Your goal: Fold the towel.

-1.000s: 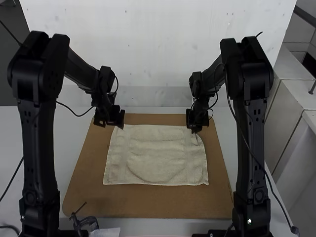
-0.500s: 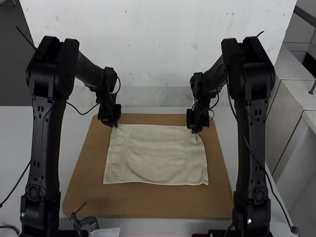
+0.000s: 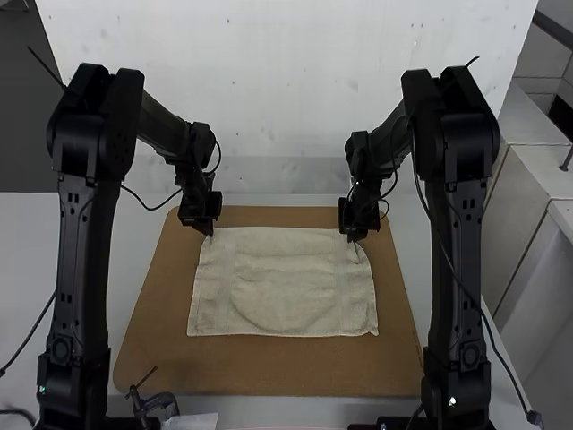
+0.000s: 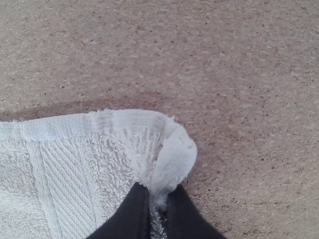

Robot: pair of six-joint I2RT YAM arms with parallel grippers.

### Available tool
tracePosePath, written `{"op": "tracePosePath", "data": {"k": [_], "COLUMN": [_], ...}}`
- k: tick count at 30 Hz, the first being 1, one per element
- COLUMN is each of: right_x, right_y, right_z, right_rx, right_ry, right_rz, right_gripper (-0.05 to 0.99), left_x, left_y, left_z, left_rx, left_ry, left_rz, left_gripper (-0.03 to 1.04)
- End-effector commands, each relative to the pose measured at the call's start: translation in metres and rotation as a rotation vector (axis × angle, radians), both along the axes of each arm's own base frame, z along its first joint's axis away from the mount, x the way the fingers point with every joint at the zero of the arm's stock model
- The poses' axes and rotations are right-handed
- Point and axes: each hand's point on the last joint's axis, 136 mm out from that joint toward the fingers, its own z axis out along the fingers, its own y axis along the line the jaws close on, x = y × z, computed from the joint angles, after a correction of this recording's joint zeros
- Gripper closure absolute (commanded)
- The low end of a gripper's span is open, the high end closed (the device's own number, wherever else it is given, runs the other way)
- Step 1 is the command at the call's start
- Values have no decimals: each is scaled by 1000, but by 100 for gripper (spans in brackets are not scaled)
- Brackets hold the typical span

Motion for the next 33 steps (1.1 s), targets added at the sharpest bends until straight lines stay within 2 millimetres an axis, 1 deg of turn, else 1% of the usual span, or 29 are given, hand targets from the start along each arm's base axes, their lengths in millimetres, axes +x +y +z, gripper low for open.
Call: {"op": "tracePosePath", "data": {"k": [1,4,8,10,13,14,18,21,22,25,28,31,33], "right_x": [25,39,53,58,59,58,48,36,31,16,0,-15,-24], "right_y": [-25,-23,-17,-14,-10,-9,-11,-10,-9,-6,-7,-8,-11], "right_z": [28,53,87,101,114,118,126,122,122,112,102,101,101], "right_rx": [-64,-45,-23,-14,-5,-3,0,-2,-2,-6,-14,-19,-26], "right_ry": [-99,-160,-242,-274,-299,-308,-318,-319,-322,-312,-291,-289,-288], "right_rz": [-70,-84,-86,-86,-80,-79,-80,-70,-63,-40,-25,-9,4], "right_gripper": [92,92,92,92,92,92,92,92,92,92,92,92,92], "left_x": [10,18,23,23,24,24,21,0,-7,-28,-52,-72,-84], "left_y": [-14,-9,-10,-10,-13,-10,-12,-16,-17,-20,-28,-33,-36], "left_z": [51,69,88,95,106,107,127,127,125,116,109,105,107], "left_rx": [-37,-6,-16,-22,-27,-16,-26,-25,-25,-29,-27,-32,-38], "left_ry": [-105,-156,-199,-215,-239,-244,-281,-269,-263,-233,-209,-192,-191], "left_rz": [-32,-16,-3,1,4,17,17,-3,-8,-26,-47,-66,-75], "left_gripper": [100,100,100,100,100,100,100,100,100,100,100,100,100]}}
